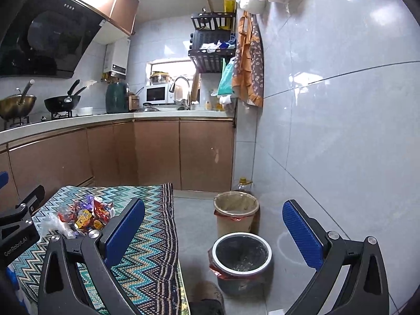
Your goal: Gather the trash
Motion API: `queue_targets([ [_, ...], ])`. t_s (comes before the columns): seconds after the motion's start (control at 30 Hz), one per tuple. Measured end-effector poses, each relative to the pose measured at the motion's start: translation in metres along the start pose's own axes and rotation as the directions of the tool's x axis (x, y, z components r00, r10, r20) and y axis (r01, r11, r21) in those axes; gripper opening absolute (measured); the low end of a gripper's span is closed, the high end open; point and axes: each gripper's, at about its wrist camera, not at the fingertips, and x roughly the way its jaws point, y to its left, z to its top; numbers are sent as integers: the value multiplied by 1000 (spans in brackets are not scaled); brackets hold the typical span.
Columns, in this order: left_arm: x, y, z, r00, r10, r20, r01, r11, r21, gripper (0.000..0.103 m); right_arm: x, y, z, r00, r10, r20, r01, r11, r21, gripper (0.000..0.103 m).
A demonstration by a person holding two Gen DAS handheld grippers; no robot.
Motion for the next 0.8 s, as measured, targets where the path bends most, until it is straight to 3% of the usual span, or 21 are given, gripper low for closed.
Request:
queue_targets([
  [0.47, 7, 1, -8, 1000, 8, -20, -8, 1000, 9, 93, 2, 6, 1, 1000, -4, -13, 3, 999, -34, 103],
  [0.8, 17, 2, -11, 999, 29, -31, -28, 999, 18, 93, 15, 9, -1, 993, 101, -59, -103, 994, -40, 103],
])
